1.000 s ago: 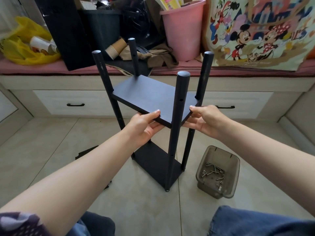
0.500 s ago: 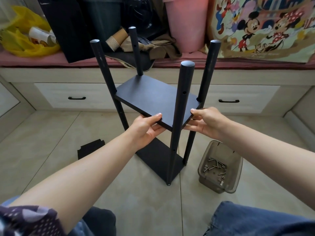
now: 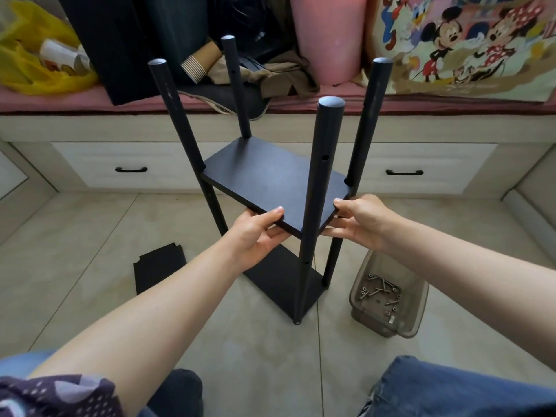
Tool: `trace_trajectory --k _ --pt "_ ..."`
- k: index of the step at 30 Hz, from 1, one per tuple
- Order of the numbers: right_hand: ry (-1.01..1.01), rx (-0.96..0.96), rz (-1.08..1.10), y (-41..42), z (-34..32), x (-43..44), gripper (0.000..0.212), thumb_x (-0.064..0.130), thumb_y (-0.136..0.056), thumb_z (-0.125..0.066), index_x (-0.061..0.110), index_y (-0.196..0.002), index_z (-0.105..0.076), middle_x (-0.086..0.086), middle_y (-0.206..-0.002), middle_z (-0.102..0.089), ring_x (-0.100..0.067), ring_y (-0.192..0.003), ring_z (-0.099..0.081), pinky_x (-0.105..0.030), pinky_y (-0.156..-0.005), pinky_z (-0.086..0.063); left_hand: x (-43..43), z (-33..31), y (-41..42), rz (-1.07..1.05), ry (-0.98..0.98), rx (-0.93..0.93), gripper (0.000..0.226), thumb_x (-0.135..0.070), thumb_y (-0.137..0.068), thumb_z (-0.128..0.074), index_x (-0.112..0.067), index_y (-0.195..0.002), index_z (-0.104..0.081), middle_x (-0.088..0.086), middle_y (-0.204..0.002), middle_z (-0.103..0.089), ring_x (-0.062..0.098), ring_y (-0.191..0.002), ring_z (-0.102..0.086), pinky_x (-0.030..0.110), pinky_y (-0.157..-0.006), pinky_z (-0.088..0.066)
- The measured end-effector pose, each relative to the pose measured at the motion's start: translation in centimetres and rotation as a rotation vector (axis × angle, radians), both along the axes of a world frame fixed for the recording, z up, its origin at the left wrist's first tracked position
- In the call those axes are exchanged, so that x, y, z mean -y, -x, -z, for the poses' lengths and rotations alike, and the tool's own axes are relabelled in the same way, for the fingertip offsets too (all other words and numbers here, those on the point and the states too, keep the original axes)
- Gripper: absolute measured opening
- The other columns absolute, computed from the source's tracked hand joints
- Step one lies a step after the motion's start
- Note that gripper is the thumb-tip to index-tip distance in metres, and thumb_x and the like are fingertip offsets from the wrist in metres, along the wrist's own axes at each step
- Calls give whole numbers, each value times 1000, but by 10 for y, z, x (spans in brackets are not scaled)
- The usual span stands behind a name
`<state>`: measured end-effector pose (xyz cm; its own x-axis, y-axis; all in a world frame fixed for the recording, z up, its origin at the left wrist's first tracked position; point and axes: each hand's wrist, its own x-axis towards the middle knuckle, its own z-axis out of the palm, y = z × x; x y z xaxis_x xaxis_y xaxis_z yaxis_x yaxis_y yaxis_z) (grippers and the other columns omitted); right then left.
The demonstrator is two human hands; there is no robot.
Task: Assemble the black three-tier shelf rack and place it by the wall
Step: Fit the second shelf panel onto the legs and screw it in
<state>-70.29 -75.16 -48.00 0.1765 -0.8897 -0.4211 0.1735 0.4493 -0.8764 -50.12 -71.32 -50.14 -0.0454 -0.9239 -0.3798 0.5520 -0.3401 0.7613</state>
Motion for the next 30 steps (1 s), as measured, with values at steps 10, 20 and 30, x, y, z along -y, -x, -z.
trace_trajectory --k 10,20,30 --pt "-53 -7 28 -3 19 3 4 3 -102 -48 3 -102 -51 -20 -104 -66 -31 -76 -75 -48 -62 -62 2 14 0 2 -35 8 43 -1 -96 -63 -9 -136 -51 17 -127 -68 33 -101 -74 43 -83 -63" --pt "-81 10 15 -3 41 1 14 7 -103 -48 1 -115 -52 -20 -108 -68 -32 -85 -75 -48 -65 -62 1 35 1 -25 -79 8 40 -2 -96 -64 -12 -132 -52 15 -126 -68 31 -100 -75 40 -74 -64" --pt "-93 14 15 -5 52 -2 29 8 -103 -48 1 -131 -46 -22 -120 -64 -35 -101 -70 -50 -73 -62 -1 48 3 -42 -73 -31 41 -2 -95 -64 -17 -130 -50 14 -130 -64 31 -103 -74 38 -71 -62"
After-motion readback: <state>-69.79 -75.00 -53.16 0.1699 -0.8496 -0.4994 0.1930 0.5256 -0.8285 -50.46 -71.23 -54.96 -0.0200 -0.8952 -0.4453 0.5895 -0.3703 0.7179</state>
